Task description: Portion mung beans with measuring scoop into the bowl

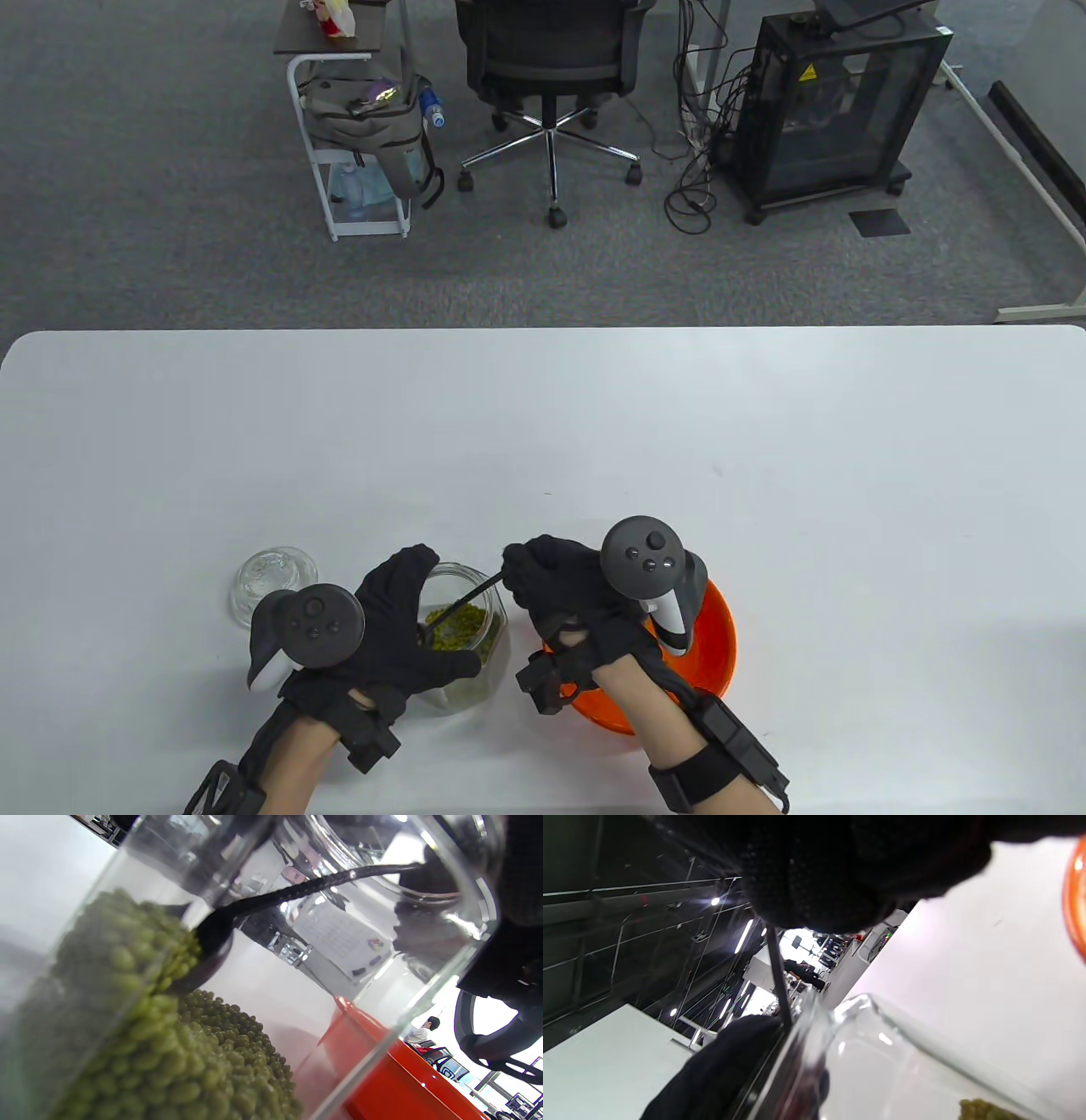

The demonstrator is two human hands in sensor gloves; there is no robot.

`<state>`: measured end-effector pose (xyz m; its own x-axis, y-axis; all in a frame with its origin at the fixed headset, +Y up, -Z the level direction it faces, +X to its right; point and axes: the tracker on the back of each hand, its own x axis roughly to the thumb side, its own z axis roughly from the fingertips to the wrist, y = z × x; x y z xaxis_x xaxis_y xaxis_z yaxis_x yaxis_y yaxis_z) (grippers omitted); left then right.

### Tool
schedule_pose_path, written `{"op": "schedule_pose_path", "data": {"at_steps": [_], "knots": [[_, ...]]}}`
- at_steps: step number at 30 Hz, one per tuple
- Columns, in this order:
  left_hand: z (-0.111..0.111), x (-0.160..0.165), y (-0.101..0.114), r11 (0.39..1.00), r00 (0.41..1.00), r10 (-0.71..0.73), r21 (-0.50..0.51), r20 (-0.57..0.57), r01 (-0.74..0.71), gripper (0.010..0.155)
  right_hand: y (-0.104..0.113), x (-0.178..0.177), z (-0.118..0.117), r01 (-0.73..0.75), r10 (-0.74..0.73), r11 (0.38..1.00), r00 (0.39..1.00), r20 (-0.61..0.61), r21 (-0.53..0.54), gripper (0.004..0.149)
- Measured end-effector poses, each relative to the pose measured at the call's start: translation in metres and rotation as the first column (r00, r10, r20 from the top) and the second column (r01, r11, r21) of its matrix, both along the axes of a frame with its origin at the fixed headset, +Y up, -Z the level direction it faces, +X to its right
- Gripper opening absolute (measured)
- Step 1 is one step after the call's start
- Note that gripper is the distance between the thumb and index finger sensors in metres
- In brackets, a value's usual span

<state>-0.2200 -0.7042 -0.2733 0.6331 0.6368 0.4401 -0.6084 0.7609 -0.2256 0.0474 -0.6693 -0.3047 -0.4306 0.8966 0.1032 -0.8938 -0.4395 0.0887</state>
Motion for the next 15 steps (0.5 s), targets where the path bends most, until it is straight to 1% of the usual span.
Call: {"op": "schedule_pose_path", "data": {"at_steps": [6, 8, 15], "knots": [[0.000, 0.000, 0.000, 1.000, 1.000, -0.001, 0.000, 0.000, 0.001, 0.127, -0.005, 0.015, 0.002, 0.074, -0.071, 0.996, 0.996, 0.051, -0.055, 0.043], [0.000, 0.000, 0.000, 1.000, 1.000, -0.001, 0.000, 0.000, 0.001, 0.127, -0.004, 0.017, 0.003, 0.079, -0.075, 0.995, 0.995, 0.060, -0.067, 0.043], [0.000, 0.000, 0.000, 1.000, 1.000, -0.001, 0.000, -0.001, 0.001, 0.127, -0.002, 0.027, 0.006, 0.086, -0.080, 0.994, 0.992, 0.099, -0.064, 0.043]]}}
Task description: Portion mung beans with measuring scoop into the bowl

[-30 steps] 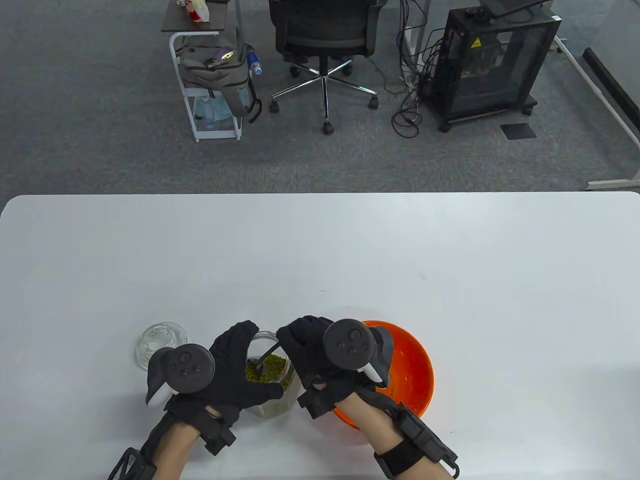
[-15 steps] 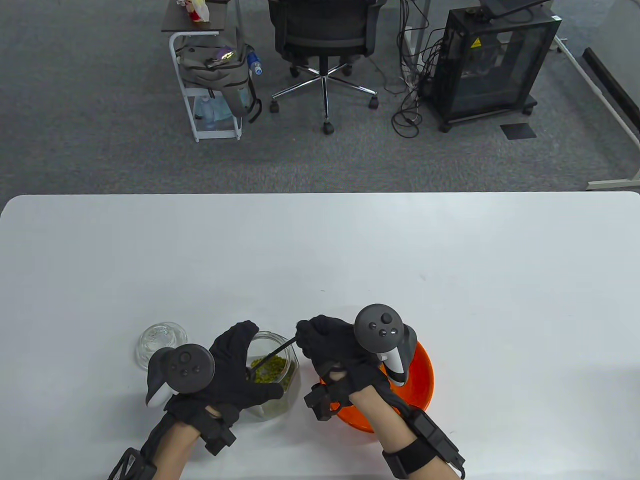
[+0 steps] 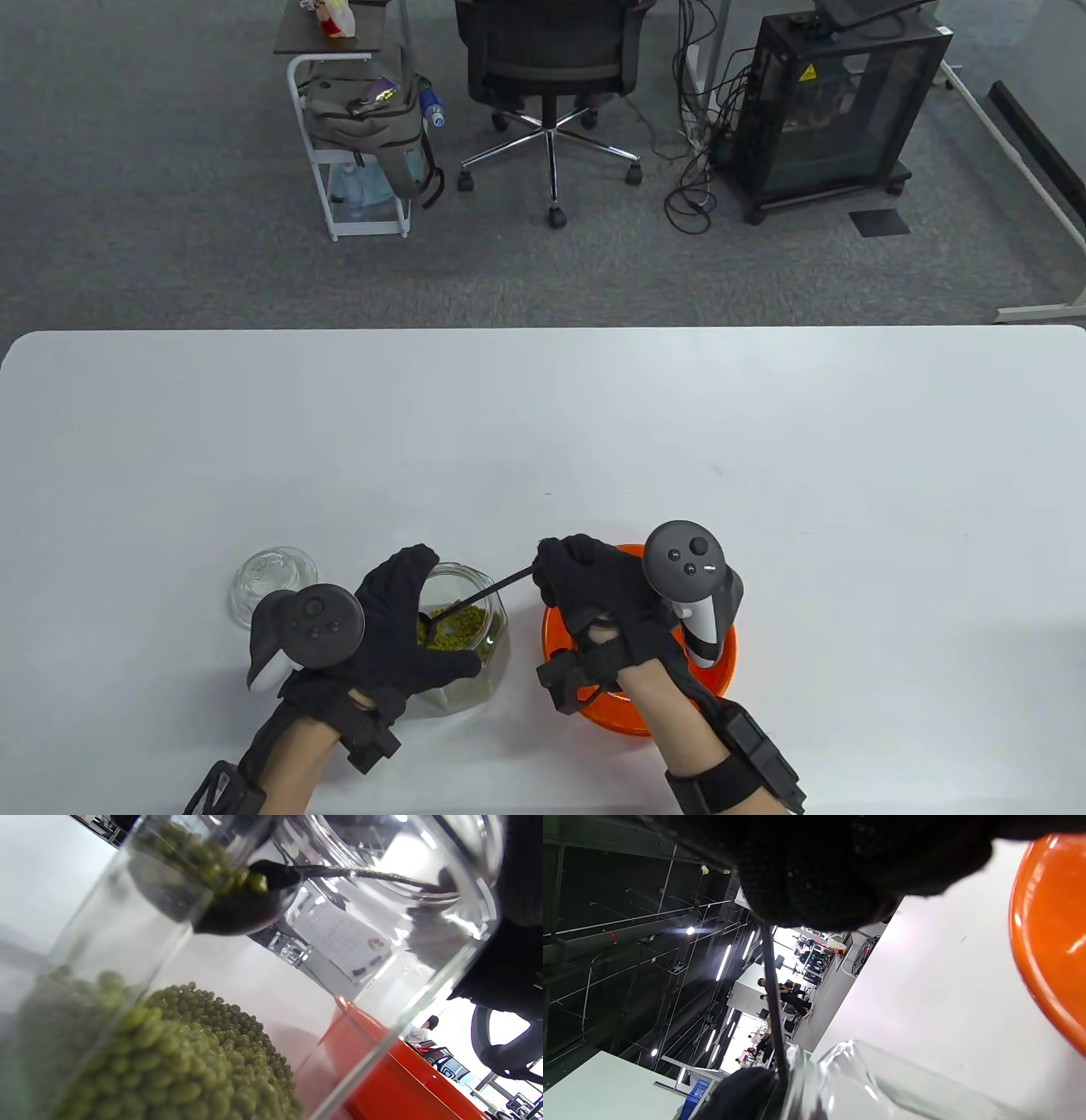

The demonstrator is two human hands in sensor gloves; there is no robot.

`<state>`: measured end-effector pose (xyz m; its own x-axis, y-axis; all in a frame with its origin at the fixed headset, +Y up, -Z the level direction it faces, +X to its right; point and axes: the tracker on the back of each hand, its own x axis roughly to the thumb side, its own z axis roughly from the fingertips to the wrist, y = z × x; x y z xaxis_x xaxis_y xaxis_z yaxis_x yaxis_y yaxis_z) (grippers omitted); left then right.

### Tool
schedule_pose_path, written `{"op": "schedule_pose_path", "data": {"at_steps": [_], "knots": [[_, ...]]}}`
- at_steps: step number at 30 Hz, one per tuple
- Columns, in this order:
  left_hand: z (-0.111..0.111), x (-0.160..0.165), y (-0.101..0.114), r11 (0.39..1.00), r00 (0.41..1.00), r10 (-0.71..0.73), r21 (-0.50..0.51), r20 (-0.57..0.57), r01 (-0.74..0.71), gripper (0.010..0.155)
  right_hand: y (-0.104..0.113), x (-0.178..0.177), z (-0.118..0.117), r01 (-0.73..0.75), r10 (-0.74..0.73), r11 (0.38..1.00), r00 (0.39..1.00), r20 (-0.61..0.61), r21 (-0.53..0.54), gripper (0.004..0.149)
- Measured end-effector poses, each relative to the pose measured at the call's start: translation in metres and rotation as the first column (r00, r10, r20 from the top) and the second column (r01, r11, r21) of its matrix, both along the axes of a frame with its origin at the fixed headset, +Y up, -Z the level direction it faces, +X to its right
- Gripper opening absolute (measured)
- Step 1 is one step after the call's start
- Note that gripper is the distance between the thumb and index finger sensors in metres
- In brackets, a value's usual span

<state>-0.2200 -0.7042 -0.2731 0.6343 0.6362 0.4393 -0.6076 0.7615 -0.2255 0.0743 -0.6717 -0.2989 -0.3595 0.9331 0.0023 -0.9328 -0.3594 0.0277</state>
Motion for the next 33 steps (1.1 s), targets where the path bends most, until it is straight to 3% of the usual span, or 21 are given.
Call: {"op": "schedule_pose_path", "data": {"at_steps": [33], "knots": [[0.000, 0.000, 0.000, 1.000, 1.000, 0.001, -0.001, 0.001, -0.001, 0.127, 0.005, 0.051, 0.000, 0.172, -0.170, 0.985, 0.984, 0.053, -0.027, 0.043]]}}
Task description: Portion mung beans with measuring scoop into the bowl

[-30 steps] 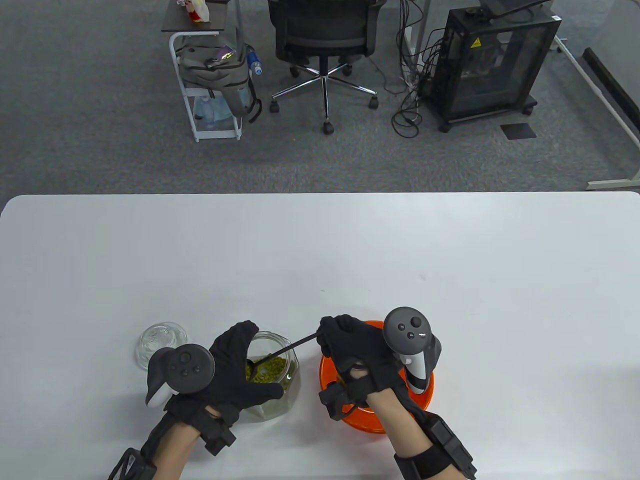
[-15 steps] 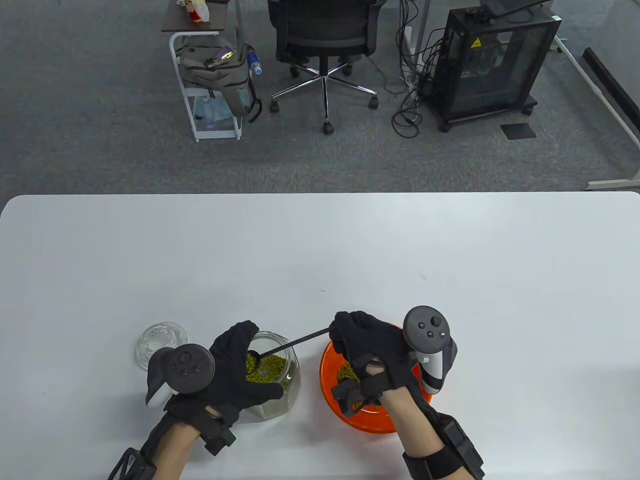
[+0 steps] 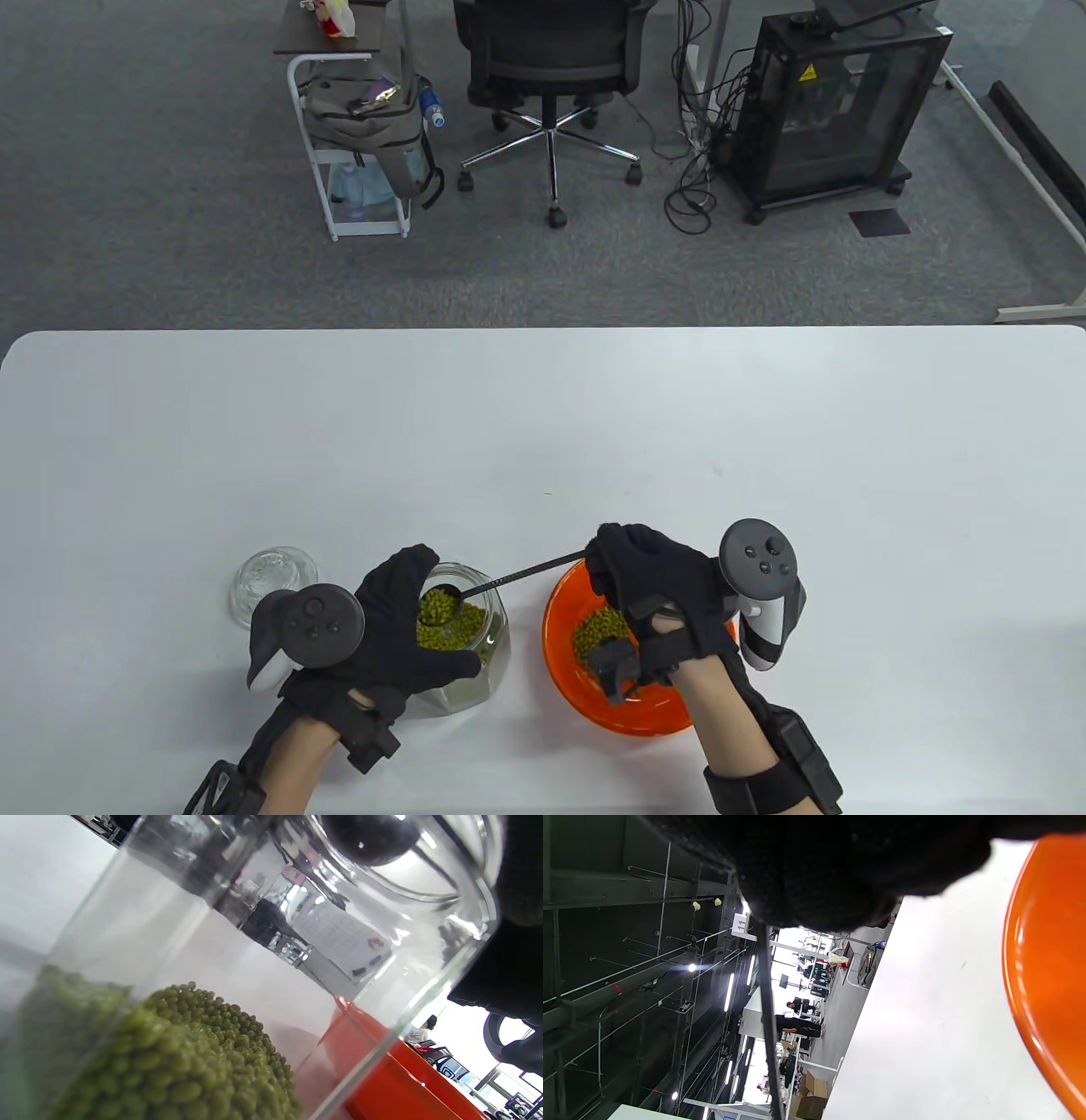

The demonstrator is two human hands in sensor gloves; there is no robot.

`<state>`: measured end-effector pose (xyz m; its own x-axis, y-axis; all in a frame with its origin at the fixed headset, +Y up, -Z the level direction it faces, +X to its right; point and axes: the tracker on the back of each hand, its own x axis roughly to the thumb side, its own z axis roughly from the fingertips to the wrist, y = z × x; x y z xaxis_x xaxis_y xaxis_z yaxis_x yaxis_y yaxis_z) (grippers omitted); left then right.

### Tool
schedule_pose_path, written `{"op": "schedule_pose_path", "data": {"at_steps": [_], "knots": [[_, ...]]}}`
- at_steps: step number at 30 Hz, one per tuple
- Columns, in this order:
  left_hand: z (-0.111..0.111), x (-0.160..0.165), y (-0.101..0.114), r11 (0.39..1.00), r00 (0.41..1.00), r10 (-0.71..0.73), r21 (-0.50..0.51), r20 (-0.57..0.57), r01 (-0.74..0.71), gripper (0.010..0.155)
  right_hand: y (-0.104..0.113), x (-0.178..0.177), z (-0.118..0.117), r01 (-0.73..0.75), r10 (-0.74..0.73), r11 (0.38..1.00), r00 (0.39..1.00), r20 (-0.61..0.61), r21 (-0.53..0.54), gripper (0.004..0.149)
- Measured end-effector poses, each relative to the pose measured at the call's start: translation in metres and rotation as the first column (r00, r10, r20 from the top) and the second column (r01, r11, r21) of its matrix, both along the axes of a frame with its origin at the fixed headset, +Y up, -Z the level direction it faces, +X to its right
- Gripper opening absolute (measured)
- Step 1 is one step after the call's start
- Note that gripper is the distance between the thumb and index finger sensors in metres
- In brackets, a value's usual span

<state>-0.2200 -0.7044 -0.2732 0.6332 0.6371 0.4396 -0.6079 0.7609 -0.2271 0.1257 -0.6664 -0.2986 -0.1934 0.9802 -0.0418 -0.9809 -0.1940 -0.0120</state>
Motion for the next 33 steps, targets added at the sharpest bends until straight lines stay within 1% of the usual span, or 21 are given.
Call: {"op": "schedule_pose_path", "data": {"at_steps": [11, 18, 25, 33], "knots": [[0.000, 0.000, 0.000, 1.000, 1.000, 0.000, 0.000, 0.000, 0.000, 0.127, 0.002, 0.015, 0.001, 0.052, -0.052, 0.999, 0.999, 0.005, -0.012, 0.043], [0.000, 0.000, 0.000, 1.000, 1.000, -0.001, 0.001, 0.000, 0.001, 0.127, 0.003, 0.032, 0.005, 0.093, -0.093, 0.996, 0.996, 0.017, -0.009, 0.043], [0.000, 0.000, 0.000, 1.000, 1.000, -0.002, 0.001, 0.001, 0.002, 0.127, 0.000, 0.064, 0.008, 0.145, -0.144, 0.989, 0.988, 0.050, -0.019, 0.043], [0.000, 0.000, 0.000, 1.000, 1.000, -0.001, 0.001, 0.001, 0.001, 0.127, 0.003, 0.107, 0.015, 0.152, -0.150, 0.988, 0.985, 0.088, -0.007, 0.043]]}}
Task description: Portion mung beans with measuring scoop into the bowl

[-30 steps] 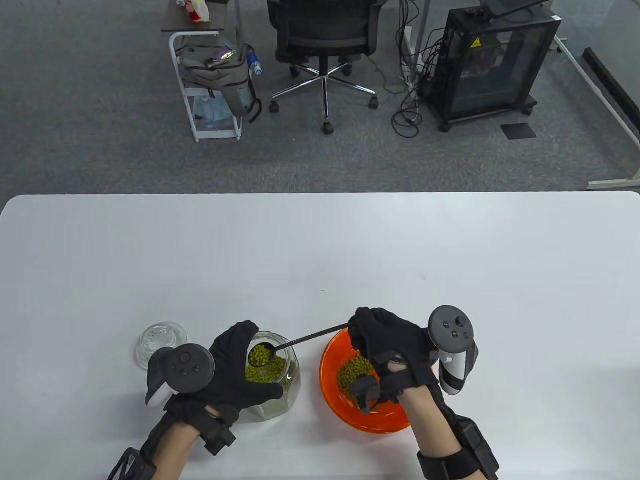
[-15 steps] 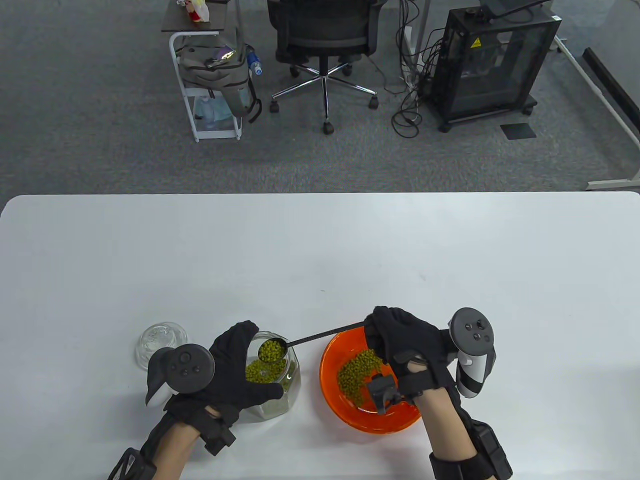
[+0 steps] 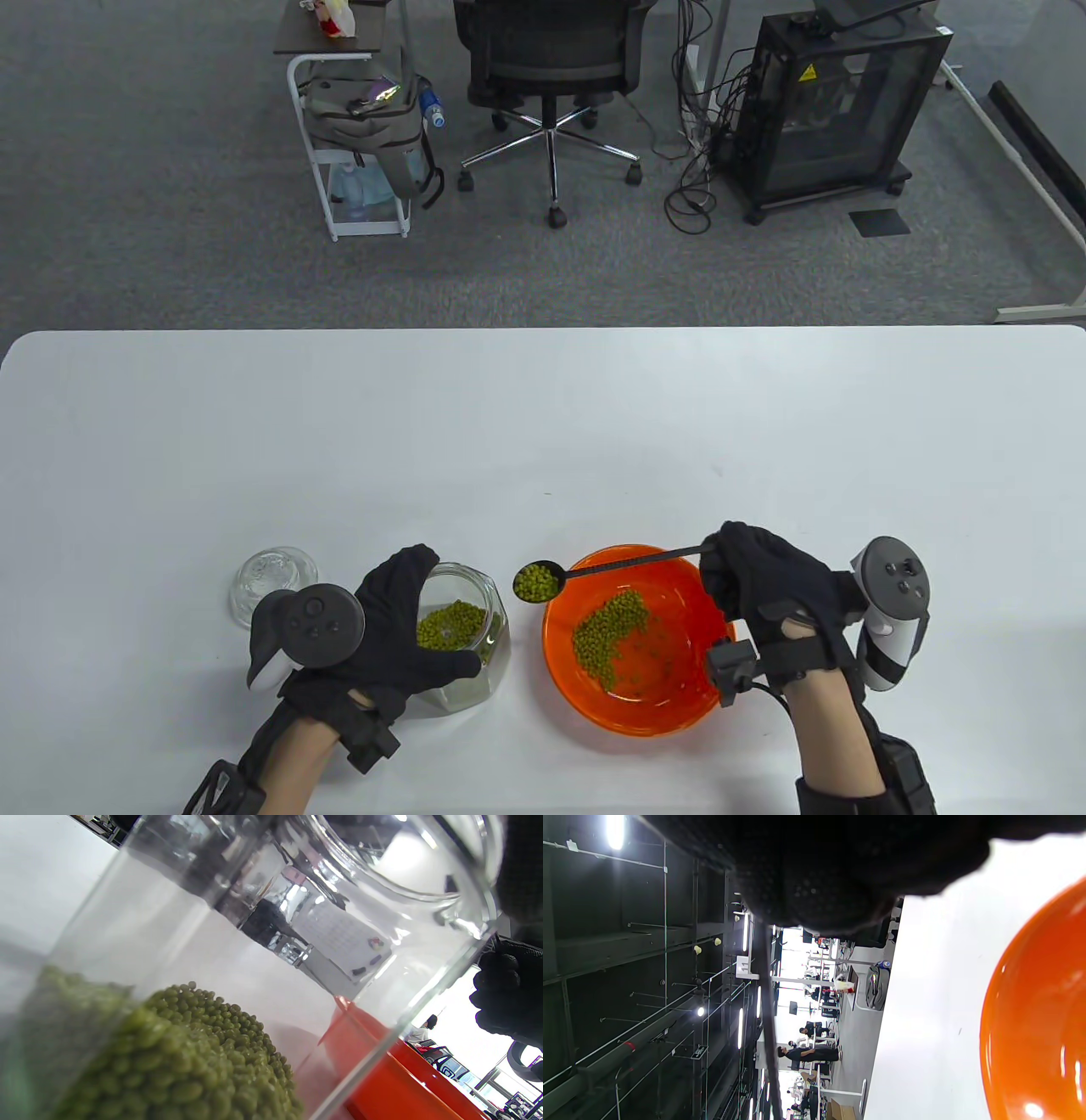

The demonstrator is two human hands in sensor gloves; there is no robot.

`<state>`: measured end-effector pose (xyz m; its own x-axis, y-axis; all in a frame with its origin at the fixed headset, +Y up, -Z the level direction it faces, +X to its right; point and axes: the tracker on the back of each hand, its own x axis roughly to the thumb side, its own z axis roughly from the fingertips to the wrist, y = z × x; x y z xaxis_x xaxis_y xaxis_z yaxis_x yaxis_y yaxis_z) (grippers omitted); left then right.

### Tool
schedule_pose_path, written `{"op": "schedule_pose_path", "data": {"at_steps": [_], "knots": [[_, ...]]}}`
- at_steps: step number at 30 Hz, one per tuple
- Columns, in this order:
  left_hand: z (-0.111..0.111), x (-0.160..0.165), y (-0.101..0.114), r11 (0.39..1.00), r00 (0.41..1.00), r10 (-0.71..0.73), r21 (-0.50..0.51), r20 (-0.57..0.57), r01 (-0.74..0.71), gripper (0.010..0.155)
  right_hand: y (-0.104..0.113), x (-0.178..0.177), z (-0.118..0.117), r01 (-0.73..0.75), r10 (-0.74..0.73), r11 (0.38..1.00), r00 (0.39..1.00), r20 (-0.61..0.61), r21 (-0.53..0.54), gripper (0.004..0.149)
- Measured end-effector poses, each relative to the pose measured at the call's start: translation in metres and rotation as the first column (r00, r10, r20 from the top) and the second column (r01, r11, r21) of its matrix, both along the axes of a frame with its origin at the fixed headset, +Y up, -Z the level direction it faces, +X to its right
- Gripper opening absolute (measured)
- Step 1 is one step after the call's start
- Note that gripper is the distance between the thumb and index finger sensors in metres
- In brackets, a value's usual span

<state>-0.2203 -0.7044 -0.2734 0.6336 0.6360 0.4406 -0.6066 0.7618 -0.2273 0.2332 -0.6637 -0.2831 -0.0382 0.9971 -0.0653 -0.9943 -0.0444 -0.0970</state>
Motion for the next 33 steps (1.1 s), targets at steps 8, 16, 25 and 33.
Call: {"op": "schedule_pose_path", "data": {"at_steps": [8, 16, 25, 33], "knots": [[0.000, 0.000, 0.000, 1.000, 1.000, 0.001, -0.001, 0.000, -0.001, 0.127, -0.001, 0.040, 0.004, -0.015, 0.015, 1.000, 1.000, 0.022, -0.014, 0.043], [0.000, 0.000, 0.000, 1.000, 1.000, 0.002, -0.001, -0.001, -0.002, 0.127, -0.008, 0.066, 0.002, -0.029, 0.031, 0.999, 0.999, 0.037, -0.044, 0.043], [0.000, 0.000, 0.000, 1.000, 1.000, 0.002, -0.002, -0.003, -0.002, 0.126, -0.020, 0.076, -0.001, -0.124, 0.126, 0.988, 0.992, 0.019, -0.090, 0.043], [0.000, 0.000, 0.000, 1.000, 1.000, -0.003, -0.001, 0.001, 0.003, 0.127, -0.013, 0.075, 0.004, -0.364, 0.368, 0.928, 0.929, 0.043, -0.085, 0.043]]}}
